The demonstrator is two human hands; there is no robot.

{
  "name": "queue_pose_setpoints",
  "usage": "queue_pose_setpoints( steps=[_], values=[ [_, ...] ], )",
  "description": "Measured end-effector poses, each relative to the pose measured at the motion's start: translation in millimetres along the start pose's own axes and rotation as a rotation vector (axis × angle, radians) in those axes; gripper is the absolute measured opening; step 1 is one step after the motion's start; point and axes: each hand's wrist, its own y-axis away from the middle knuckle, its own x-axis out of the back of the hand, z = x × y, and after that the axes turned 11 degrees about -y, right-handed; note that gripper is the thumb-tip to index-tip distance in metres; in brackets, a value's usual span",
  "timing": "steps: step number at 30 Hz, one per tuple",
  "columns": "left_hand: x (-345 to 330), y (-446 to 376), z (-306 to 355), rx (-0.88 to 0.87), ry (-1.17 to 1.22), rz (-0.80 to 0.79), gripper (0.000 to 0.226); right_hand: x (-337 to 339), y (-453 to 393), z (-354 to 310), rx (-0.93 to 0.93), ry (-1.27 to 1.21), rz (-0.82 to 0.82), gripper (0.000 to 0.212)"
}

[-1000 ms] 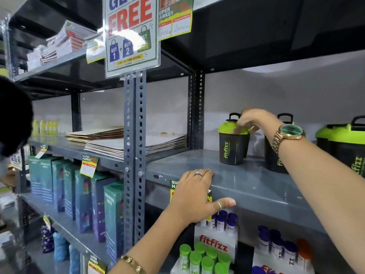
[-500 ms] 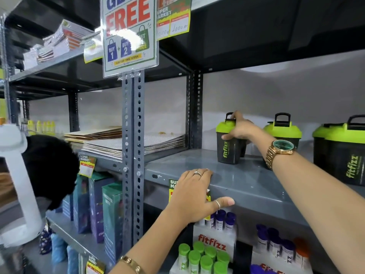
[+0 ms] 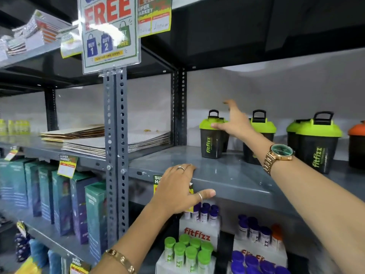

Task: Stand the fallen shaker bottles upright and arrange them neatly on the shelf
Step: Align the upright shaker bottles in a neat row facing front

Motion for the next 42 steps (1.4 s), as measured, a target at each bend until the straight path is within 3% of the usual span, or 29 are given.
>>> queue_pose_setpoints(
  steps=[4, 7, 10, 12, 15, 20, 25, 29, 32, 36, 42],
  values=[
    [10.1, -5.8, 5.2, 0.092, 0.072, -0.018, 0.073, 32.9, 14.9, -0.2, 0.135, 0.09, 0.184, 0.046],
    [15.7, -17.0, 11.7, 0.186, 0.078, -0.023, 0.063, 56.0, 26.5, 6.6, 0.173, 0.161, 0.278, 0.032],
    [15.7, -37.4, 19.6, 0.29, 0.017, -0.047, 0.059, 70.3, 37.3, 17.1, 0.128, 0.194, 0.355, 0.036],
    [11.7, -53.3, 23.7, 0.361, 0.034, -0.05, 0.048, 73.4, 43.7, 23.2, 0.019, 0.17, 0.378, 0.052],
    [2.1, -74.7, 28.7, 0.45, 0.307, -0.083, 0.048, 71.9, 49.9, 36.8, -0.311, 0.11, 0.288, 0.079],
    [-9.3, -109.7, 19.1, 0.582, 0.61, -0.288, 0.092, 67.8, 56.2, 59.7, -0.694, -0.183, 0.022, 0.098],
    [-23.3, -136.5, 13.3, 0.646, 0.735, -0.345, 0.106, 59.9, 45.7, 74.1, -0.719, -0.181, -0.013, 0.106],
    [-38.8, -152.3, 13.2, 0.648, 0.773, -0.296, 0.088, 46.3, 36.2, 84.2, -0.69, -0.17, -0.022, 0.107],
    [-45.0, -157.1, 11.9, 0.628, 0.738, -0.248, 0.071, 41.6, 30.5, 87.1, -0.655, -0.096, -0.033, 0.094],
    [-43.8, -155.5, 10.6, 0.617, 0.677, -0.252, 0.07, 46.3, 31.8, 83.4, -0.643, -0.019, -0.056, 0.081],
    [-44.5, -148.5, 8.5, 0.593, 0.661, -0.241, 0.074, 48.0, 35.2, 83.3, -0.649, -0.041, -0.07, 0.082]
  ],
)
